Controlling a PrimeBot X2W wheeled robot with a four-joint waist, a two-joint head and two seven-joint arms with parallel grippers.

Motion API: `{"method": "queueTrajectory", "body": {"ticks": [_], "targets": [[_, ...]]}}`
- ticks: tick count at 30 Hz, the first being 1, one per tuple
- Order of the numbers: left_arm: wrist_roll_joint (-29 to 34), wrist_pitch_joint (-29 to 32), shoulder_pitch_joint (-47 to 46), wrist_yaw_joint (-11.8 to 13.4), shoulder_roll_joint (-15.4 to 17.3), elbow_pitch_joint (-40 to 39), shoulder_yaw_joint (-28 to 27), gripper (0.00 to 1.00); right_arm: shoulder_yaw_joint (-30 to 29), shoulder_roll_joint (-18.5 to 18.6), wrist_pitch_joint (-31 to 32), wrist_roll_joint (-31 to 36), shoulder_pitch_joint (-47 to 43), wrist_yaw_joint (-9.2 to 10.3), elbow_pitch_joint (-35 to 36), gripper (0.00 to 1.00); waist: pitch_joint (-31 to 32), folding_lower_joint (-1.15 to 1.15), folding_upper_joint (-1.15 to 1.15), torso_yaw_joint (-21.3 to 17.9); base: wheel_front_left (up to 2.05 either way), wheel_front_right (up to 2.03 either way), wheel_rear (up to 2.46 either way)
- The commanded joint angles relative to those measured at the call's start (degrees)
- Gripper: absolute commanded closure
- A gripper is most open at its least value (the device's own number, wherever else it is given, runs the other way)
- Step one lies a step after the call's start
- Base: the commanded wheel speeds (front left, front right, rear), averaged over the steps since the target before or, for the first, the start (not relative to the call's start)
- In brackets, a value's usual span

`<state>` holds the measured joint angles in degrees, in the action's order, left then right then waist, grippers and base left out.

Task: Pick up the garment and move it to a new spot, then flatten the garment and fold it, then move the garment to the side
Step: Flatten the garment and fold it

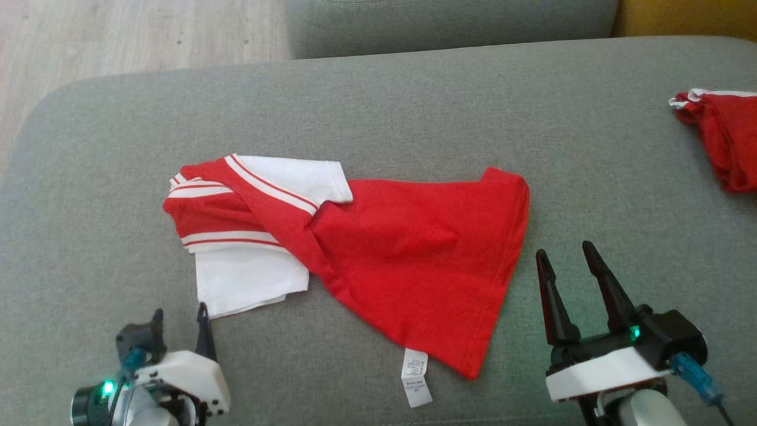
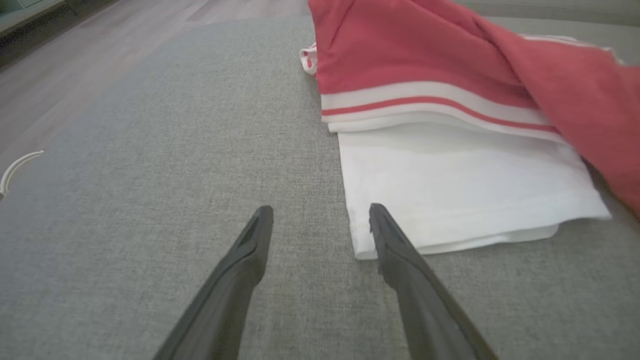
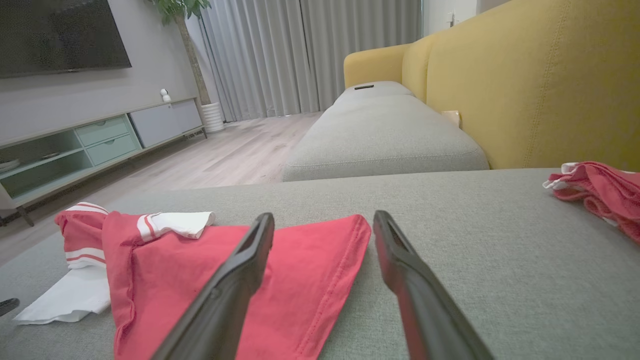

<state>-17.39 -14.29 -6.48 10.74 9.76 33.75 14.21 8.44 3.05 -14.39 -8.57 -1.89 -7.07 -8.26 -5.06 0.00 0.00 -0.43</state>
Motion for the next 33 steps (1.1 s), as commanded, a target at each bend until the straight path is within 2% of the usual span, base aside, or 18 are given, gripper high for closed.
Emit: {"method": "queueTrajectory", "body": {"ticks": [1, 6, 14, 15, 17, 19, 20, 21, 22, 30, 33], "targets": [[-0.2, -0.7, -2.5, -0.4, 0.6, -0.5, -1.8, 0.0, 1.2, 0.2, -0.6, -0.1, 1.6, -0.42, 1.4, 0.0, -0.1, 0.0, 0.0, -0.3, 0.0, 0.0, 0.0], [-0.4, -0.7, -3.7, -1.8, 0.3, 2.0, -1.1, 0.0, 1.2, 0.3, -0.6, -0.1, 1.8, -0.42, 1.5, 0.0, -0.6, 0.0, 0.0, -0.9, 0.0, 0.0, 0.0], [-0.1, -0.7, -4.1, -2.3, -0.5, 4.0, 0.4, 0.0, 1.0, 0.3, -0.6, -0.2, 1.9, -0.42, 1.6, 0.0, -0.9, 0.0, 0.0, -1.1, 0.0, 0.0, 0.0], [-0.2, -0.7, -4.1, -2.4, -0.5, 4.2, 0.5, 0.05, 1.0, 0.3, -0.6, -0.2, 1.9, -0.42, 1.6, 0.0, -0.9, 0.0, 0.0, -1.1, 0.0, 0.0, 0.0], [-0.2, -0.7, -4.3, -2.3, -0.6, 4.6, 0.6, 0.25, 1.0, 0.3, -0.6, -0.2, 2.0, -0.42, 1.6, 0.0, -0.8, 0.0, 0.0, -1.1, 0.0, 0.0, 0.0], [-0.4, -0.5, -4.3, -2.4, -0.6, 5.1, 0.7, 0.57, 1.0, 0.3, -0.6, -0.2, 2.1, -0.42, 1.5, 0.0, -0.7, 0.0, 0.0, -1.1, 0.0, 0.0, 0.0], [-0.6, -0.3, -4.3, -2.6, -0.7, 5.4, 0.8, 0.69, 1.1, 0.4, -0.6, -0.2, 2.1, -0.42, 1.5, 0.0, -0.6, 0.0, 0.0, -1.1, 0.0, 0.0, 0.0], [-0.8, 0.0, -4.3, -2.8, -0.7, 5.6, 0.8, 0.88, 1.1, 0.4, -0.6, -0.2, 2.1, -0.42, 1.5, 0.0, -0.6, 0.0, 0.0, -1.1, 0.0, 0.0, 0.0], [-1.1, 0.2, -4.2, -3.2, -0.8, 5.7, 0.9, 1.0, 1.2, 0.4, -0.6, -0.2, 2.1, -0.42, 1.5, 0.0, -0.4, 0.0, 0.0, -1.1, 0.0, 0.0, 0.0], [-1.9, -0.3, -3.4, -3.7, -0.6, 1.8, 0.3, 1.0, 4.1, 1.1, -0.6, -0.6, 1.0, -0.42, -0.1, 0.0, 0.9, 0.0, 0.0, -0.7, 0.0, 0.0, 0.0], [-1.6, -0.6, -2.3, -3.0, -0.2, -2.7, -0.8, 1.0, 8.6, 2.8, -0.6, -2.1, -0.3, -0.42, -5.0, 0.0, 2.0, 0.0, 0.0, -0.4, 0.0, 0.0, 0.0]]}}
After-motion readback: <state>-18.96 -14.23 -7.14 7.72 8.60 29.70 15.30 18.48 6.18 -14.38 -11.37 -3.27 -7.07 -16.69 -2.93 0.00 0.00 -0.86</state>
